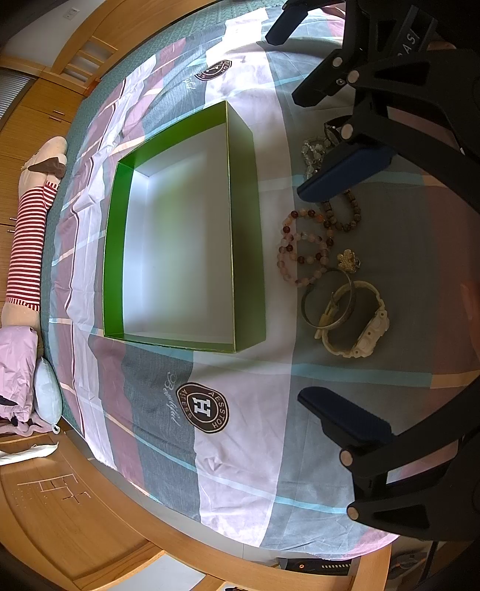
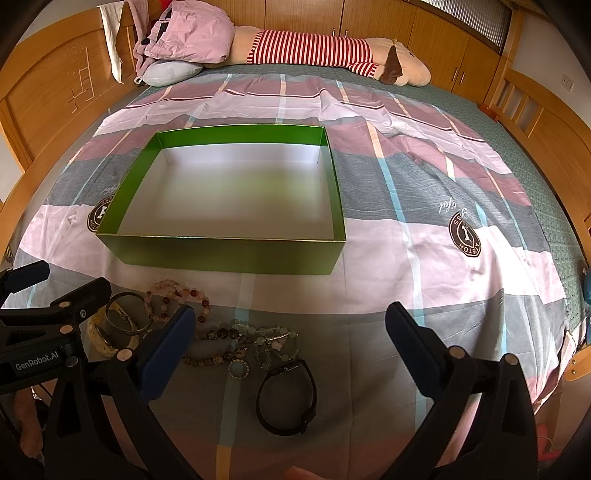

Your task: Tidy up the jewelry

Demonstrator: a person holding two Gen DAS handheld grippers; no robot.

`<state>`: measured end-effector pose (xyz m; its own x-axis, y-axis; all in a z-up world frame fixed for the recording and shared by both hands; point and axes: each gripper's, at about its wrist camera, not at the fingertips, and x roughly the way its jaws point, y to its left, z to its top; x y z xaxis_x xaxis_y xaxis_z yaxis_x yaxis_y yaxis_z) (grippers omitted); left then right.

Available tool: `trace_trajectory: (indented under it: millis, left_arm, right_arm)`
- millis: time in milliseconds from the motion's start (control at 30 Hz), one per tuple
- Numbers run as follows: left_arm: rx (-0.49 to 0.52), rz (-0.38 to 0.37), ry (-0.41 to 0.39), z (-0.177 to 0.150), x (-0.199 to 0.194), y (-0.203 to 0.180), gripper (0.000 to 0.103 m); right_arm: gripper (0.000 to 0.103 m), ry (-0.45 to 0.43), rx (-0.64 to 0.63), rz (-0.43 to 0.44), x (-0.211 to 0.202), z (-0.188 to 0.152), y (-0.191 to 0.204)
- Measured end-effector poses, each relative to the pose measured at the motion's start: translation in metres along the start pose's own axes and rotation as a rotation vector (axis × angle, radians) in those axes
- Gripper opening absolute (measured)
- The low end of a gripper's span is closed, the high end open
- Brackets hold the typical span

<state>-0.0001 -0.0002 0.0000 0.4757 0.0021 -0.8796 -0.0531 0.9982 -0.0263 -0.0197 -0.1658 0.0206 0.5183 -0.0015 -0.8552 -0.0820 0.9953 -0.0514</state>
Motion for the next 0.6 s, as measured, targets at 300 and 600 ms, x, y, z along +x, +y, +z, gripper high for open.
trace_trajectory:
  millis: [300,600]
  left_arm:
    - [-0.001,-0.001,0.002,0.0,0.0001,0.0,0.101]
    - [0.001,0.001,0.003,0.0,0.0001,-0.0001,0.101]
  right_arm:
    - [0.102,-0.007,-0.007,-0.01,-0.001,-0.0004,-0.0002]
    - [0.102,-0.007,-0.008,-0.011,-0.0027,0.0001,-0.0004]
